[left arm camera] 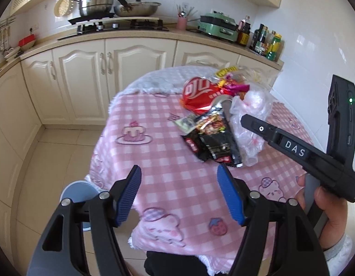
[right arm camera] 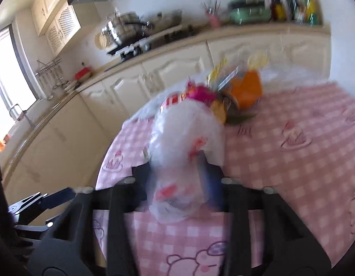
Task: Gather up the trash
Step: 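Grasp the white plastic bag with the right tool while the left tool grasps a black snack wrapper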
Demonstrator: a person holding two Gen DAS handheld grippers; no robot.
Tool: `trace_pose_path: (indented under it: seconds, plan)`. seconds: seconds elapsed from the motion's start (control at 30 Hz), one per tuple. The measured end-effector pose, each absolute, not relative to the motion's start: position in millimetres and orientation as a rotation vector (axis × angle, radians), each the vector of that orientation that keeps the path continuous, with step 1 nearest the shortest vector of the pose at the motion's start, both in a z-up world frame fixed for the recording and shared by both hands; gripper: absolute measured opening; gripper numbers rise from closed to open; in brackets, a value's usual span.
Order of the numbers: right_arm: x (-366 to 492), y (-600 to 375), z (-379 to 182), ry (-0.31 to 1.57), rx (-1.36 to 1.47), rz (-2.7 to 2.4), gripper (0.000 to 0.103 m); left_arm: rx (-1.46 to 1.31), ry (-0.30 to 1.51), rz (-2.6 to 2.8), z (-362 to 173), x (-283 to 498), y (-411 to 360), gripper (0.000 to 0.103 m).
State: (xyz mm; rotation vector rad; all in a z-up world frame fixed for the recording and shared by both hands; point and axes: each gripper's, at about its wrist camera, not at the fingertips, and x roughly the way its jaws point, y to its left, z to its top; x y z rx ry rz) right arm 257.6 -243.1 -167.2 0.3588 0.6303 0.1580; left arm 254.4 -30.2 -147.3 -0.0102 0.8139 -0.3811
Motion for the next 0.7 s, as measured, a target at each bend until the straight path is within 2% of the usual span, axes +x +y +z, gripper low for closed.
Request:
trace_pose_path:
  seconds: [0.13,0.57,0.67,0.7]
  plan:
    - [241,-264,-164,0.581,0.342,0.082,0.025,0.008,0.832,-0.415,-152,264,-52,0.067]
    - [232,-285,-166,0.543,0.278,0.008,0.025,0.08,0.93,-0.396,-164,314,-126,0.067]
    - [235,-285,-164,0.546,0.271,0.015,0.025,0.118,0.969,-0.352,-170,326,-134,0.06]
    - [236,-285,-163,0.546,0.269,0.016,0.025,0.127,0.976,-0.344,-172,328,-135,0.051]
